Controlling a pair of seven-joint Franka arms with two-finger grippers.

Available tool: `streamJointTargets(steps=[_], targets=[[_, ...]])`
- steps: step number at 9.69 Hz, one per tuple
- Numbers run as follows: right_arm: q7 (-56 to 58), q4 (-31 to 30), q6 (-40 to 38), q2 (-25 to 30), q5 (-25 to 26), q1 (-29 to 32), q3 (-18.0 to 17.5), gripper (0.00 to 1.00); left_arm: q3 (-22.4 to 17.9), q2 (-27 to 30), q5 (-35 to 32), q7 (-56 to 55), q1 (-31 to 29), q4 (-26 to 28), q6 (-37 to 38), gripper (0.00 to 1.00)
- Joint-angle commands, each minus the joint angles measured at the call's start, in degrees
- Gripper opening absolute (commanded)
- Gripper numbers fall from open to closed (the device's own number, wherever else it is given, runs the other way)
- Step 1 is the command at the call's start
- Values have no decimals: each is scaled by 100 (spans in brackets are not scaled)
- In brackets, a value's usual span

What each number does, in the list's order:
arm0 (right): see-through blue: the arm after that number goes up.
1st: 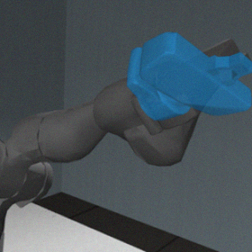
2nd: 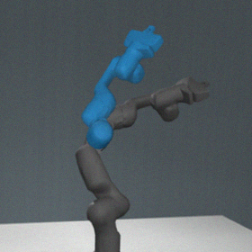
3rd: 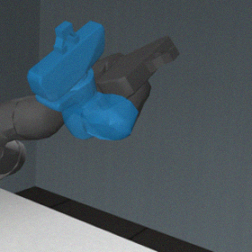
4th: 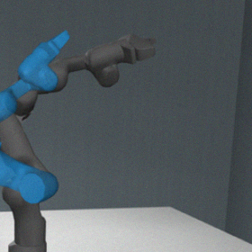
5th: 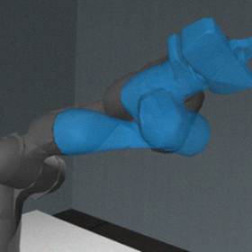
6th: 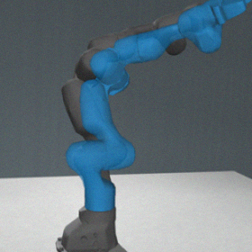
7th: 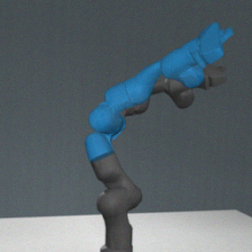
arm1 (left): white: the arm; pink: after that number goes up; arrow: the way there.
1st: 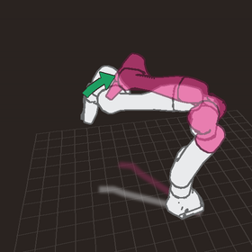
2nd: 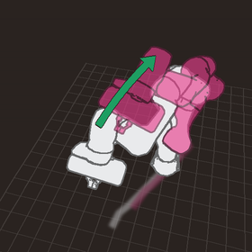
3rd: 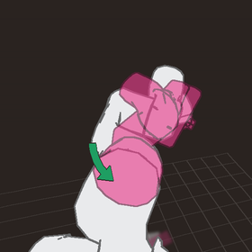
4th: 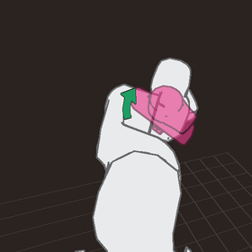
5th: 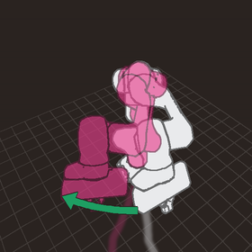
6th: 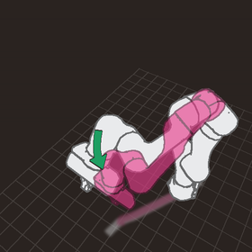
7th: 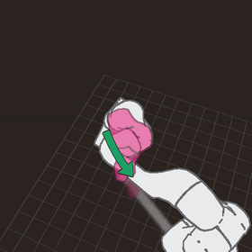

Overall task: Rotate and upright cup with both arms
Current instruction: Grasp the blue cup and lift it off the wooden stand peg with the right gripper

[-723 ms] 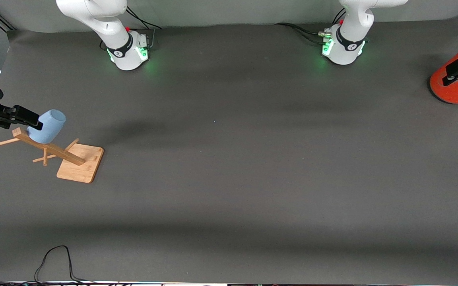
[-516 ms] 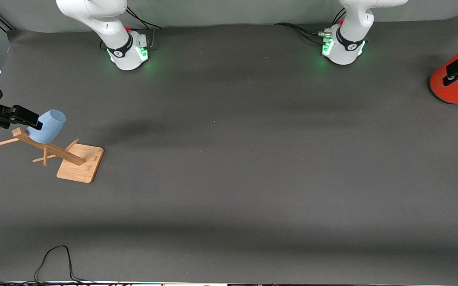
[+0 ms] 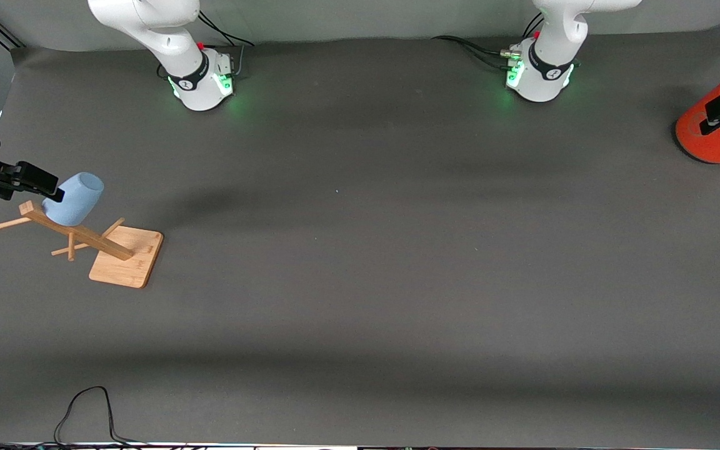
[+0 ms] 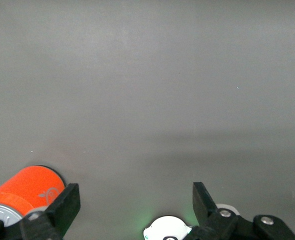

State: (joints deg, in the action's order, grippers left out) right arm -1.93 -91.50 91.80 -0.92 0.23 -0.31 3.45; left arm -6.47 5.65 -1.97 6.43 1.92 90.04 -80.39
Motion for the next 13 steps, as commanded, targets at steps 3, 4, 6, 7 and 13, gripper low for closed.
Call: streamJointTargets(steps=[3, 4, 6, 7, 13], targets=[[-80, -648, 48, 355, -67, -13, 24, 100, -12, -29, 56, 60, -69, -65, 50, 100], [-80, -754, 49, 373, -66, 48, 85, 100, -30, -29, 56, 69, -69, -56, 41, 100], [8, -1122, 215, 557, -40, 40, 593, 100, -30, -29, 56, 69, -121, -30, 58, 100], [-61, -1203, 225, 680, -40, 40, 621, 100, -30, -29, 56, 87, -182, -4, 76, 100], [-2985, -1186, 347, 646, -181, 49, 788, 100, -21, -90, 56, 26, -201, -4, -90, 100]])
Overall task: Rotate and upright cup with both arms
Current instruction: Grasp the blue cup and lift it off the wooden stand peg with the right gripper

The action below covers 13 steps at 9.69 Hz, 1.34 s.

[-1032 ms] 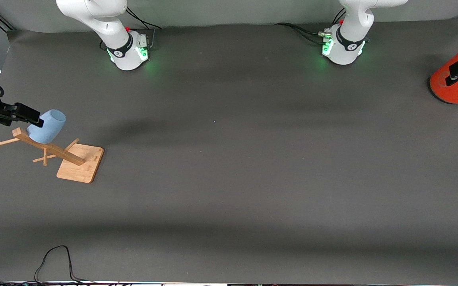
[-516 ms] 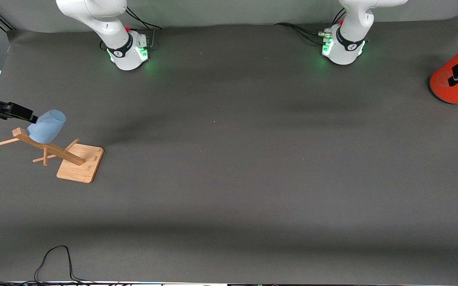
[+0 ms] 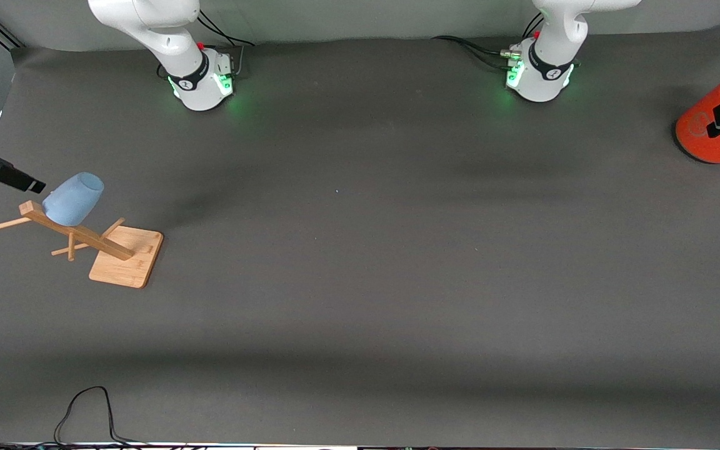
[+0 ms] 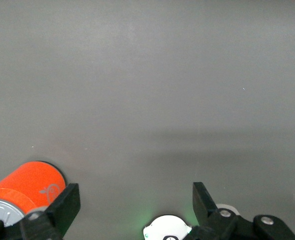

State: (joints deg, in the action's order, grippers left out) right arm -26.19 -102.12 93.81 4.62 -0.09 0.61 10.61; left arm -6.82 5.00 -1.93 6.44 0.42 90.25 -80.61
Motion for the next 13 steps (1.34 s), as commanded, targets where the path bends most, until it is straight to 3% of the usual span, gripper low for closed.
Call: streamJointTargets(steps=[1, 3, 9, 13], targets=[[-859, -142, 207, 91, -149, -44, 73, 100, 14, -25, 53, 7, -51, -25, -8, 100], [-2017, -290, 401, 83, -140, -96, 73, 100, 31, -25, 44, -28, -7, -25, 19, 100], [-2022, -1774, 1735, 179, -237, -105, 73, 100, 40, -25, 26, -11, 2, -16, 10, 100], [-2022, -1908, 2010, 91, -351, -96, 73, 99, 49, -8, 26, -20, 11, -16, 46, 100]])
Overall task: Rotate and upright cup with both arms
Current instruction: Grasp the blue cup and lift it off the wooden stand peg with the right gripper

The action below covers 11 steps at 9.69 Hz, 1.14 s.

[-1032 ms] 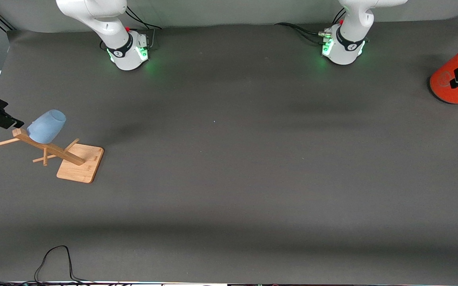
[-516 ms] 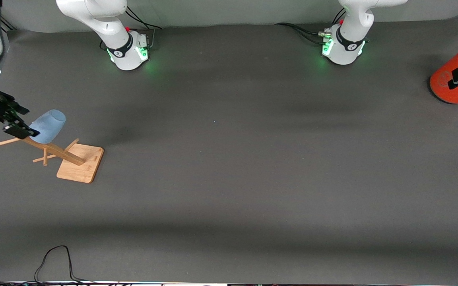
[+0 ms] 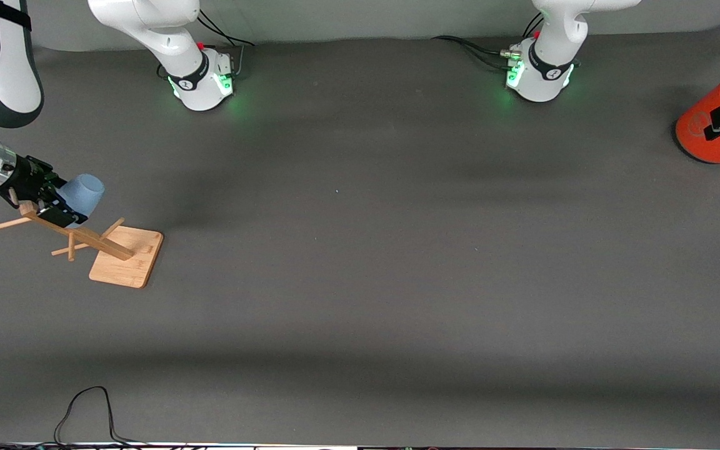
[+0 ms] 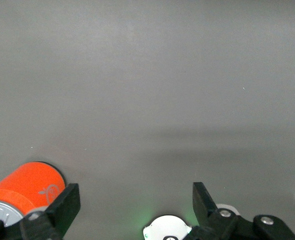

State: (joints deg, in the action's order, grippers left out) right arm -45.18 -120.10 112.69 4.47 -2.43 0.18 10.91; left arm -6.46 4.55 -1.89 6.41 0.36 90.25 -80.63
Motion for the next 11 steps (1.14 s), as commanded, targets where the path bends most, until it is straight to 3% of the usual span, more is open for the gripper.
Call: streamJointTargets(steps=[1, 2, 3, 5, 8, 11], targets=[[-114, -110, 122, 106, -118, -53, 43, 67, 14, 38, 22, -8, 16, -16, 47, 100], [-88, -101, 122, 124, -118, -53, 43, 49, 14, 38, 22, 1, 8, -16, 47, 100], [-79, -93, 113, 133, -118, -62, 43, 43, 14, 38, 31, 9, -1, -16, 47, 100], [-70, -58, 61, 176, -118, -62, 43, 43, 14, 38, 39, 9, -27, -16, 39, 100], [-149, 13, -544, 772, -109, -71, -62, 43, 5, 29, 48, 18, -36, -16, 12, 100], [-866, 13, -1081, 1274, -109, -587, -98, 43, 5, 29, 48, 45, -45, -7, 4, 100]])
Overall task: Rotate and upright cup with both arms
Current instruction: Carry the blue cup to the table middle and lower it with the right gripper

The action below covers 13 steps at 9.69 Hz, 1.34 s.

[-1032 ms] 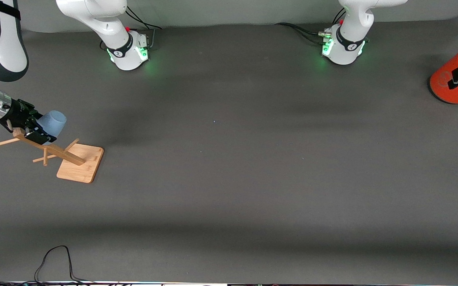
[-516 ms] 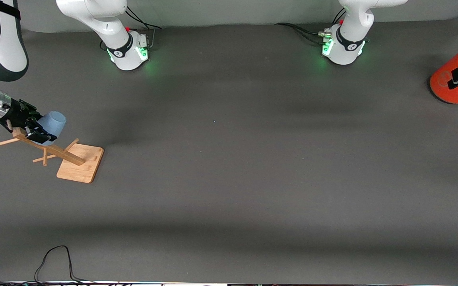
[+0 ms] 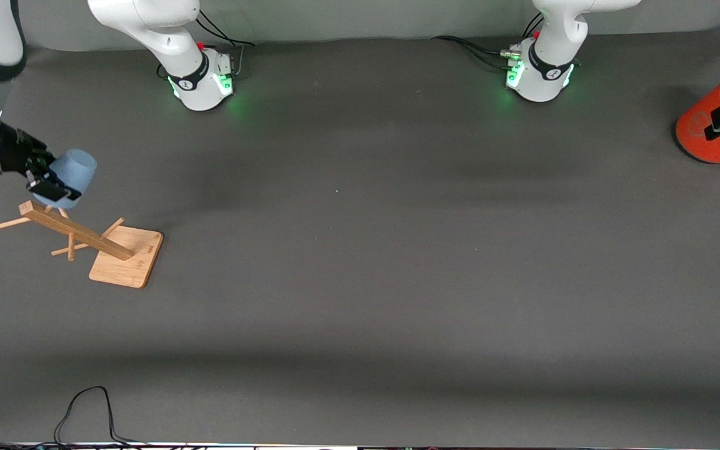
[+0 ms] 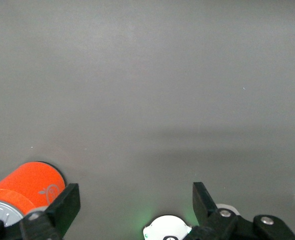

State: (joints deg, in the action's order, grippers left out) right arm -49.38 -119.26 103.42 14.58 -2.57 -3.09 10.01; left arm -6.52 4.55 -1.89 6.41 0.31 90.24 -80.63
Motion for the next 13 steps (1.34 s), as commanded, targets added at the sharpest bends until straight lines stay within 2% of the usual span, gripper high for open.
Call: streamJointTargets(steps=[1, 4, 6, 7, 10, 13], targets=[[-955, -71, -260, 387, -94, -576, -8, 43, 2, 29, 48, 53, -40, 2, -14, 100], [-3079, -62, -209, 389, -103, -2015, -8, 42, 2, 29, 48, 53, -40, 46, -49, 100], [-4565, 60, 220, -13, -103, -3105, -8, 40, -16, 29, 39, 62, -66, 46, -23, 100], [-5268, 244, 449, -416, -103, -3658, -8, 39, -16, 29, 39, 71, -66, 55, -23, 100], [-7351, 1629, 521, -2067, -77, -4873, 1, 39, -16, 29, 31, 71, -66, 55, -14, 100], [-9023, 3176, 521, -3860, -77, -5535, 1, 39, -16, 20, 31, 71, -66, 55, -23, 100]])
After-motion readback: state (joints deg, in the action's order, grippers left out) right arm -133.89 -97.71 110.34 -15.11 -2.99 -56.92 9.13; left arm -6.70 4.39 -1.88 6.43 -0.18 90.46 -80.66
